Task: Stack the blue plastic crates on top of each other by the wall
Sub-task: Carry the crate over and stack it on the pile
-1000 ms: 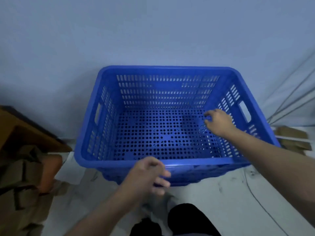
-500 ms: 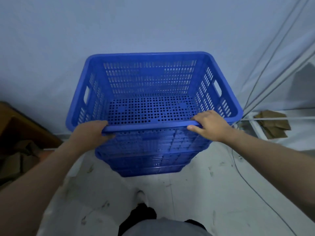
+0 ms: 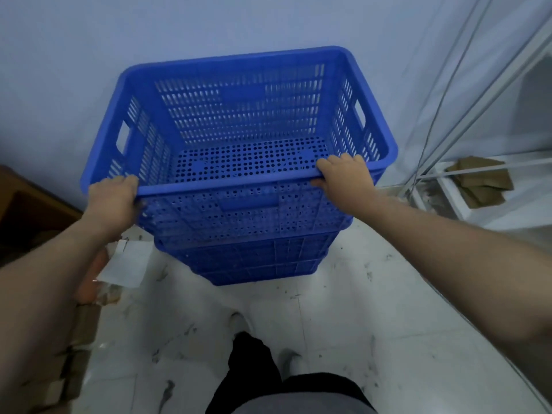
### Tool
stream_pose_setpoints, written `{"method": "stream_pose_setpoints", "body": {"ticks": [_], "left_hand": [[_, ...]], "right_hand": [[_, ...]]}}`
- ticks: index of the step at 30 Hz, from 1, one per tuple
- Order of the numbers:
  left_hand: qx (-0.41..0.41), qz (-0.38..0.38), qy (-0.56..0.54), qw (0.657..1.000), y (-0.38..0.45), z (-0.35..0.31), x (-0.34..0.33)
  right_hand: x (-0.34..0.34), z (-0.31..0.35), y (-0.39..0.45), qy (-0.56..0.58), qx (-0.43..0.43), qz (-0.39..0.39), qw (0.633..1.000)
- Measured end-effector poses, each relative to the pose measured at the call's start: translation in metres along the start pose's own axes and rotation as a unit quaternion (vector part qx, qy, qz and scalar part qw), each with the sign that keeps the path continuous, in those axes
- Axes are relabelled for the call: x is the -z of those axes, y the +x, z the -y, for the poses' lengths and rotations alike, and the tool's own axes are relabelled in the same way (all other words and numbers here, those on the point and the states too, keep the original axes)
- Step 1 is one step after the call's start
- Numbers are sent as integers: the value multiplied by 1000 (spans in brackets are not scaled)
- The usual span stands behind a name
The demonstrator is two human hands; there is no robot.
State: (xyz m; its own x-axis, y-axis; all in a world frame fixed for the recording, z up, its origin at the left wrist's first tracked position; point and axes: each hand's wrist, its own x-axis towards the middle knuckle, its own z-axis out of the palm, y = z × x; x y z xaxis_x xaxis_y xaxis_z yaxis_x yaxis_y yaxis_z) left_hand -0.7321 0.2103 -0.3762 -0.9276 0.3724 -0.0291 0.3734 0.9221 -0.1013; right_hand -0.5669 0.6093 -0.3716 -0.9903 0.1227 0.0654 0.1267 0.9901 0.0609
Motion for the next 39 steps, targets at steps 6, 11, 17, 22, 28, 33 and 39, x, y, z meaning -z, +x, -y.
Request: {"method": "stream_pose_setpoints", "body": {"ticks": [6,11,17,22,28,33,39], "left_hand": [[-31,10,2,999,-1,23,3],[-27,1,18,999,10,27,7],[25,-29,-4,999,-3,1,-1],[10,-59,-20,998,-13,-9,-9],[21,-35,-25,999,2,-3,-5],[-1,-48,-26,999,-5,0,-10],[19,-27,-30,999,-2,-3,-8]], "right_hand": [[-4,11,-3,-1,2,-18,1000],[1,16,7,5,-9,3,1000],[1,16,11,1,-16,-1,1000],[3,16,4,19,-55,35,998],[4,23,8,27,-76,39,996],[0,24,2,27,-70,15,997],[3,21,5,1,-68,42,997]]}}
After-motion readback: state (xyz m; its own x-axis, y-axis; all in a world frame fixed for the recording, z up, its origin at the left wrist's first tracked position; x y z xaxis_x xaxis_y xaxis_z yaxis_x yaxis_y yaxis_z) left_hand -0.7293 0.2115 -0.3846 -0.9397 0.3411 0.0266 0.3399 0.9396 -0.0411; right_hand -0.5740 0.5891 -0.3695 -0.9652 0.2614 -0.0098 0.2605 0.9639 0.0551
